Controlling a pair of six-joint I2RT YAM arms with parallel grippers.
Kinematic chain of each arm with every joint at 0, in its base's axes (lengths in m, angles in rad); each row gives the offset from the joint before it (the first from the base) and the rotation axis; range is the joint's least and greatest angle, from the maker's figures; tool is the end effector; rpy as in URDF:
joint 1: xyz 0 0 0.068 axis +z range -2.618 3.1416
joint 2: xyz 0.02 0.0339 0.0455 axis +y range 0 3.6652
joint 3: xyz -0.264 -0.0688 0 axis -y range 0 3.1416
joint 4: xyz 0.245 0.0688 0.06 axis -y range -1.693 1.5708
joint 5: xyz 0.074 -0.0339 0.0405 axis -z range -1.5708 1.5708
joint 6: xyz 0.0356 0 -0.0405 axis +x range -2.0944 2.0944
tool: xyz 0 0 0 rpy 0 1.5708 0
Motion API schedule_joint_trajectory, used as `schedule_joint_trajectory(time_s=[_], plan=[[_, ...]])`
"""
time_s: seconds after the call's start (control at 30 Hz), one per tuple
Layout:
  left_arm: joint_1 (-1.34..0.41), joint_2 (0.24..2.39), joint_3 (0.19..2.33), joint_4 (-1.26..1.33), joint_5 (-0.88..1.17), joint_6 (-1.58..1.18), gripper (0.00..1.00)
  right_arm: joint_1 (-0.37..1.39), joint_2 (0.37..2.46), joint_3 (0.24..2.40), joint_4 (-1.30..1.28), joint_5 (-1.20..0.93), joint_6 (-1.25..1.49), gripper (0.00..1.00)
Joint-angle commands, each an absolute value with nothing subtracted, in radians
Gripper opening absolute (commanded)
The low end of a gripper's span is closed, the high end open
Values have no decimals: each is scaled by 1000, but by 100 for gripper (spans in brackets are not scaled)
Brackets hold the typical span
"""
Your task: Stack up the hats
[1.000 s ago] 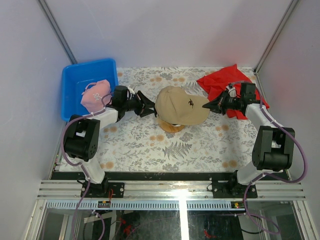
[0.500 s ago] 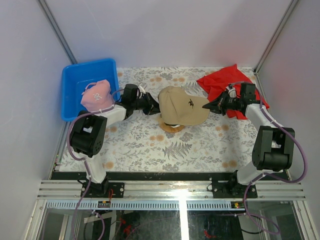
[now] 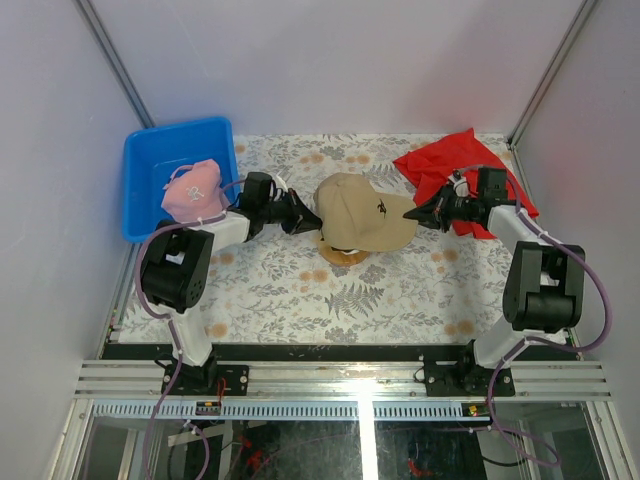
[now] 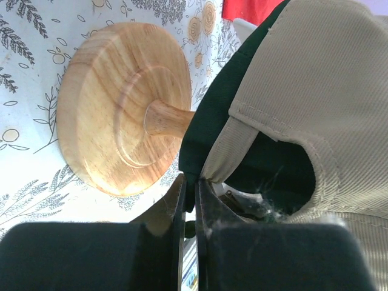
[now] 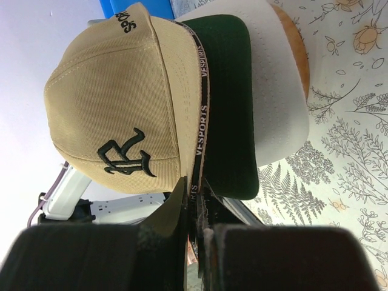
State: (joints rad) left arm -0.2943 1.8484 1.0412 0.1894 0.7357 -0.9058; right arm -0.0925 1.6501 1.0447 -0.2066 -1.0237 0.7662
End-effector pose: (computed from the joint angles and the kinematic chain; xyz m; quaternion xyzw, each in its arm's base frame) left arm 0.3634 -0.1351 0.1738 -0.0923 0.8404 -0.5054 0.1728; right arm 0.3415 -0.0011 0.2194 0.1722 0.8119 0.5361 0.1544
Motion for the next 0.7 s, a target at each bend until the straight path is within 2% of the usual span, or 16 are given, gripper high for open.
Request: schedule_joint_trajectory(time_s=[0.0,0.2,0.27,0.37,0.43,0.53,0.67], plan=[[-287,1901,997,89,695,-814,0,-92,1697,1055,-304,-887,651,0],[-274,1930,987,72,685,-784,0,-93,1732,1086,-367,-814,583,4],[-268,1932,994,62,686,-778,0,-93,1742,1099,-380,-796,568,14],[-264,1927,1020,38,694,-767,0,-93,1740,1108,-378,-789,568,43],[-264,1920,1041,23,698,-763,0,-92,1733,1115,-381,-789,567,53],[-264,1910,1068,2,704,-758,0,-93,1714,1126,-390,-784,564,61],[-265,1900,1097,-23,711,-756,0,-93,1693,1134,-406,-774,557,63]])
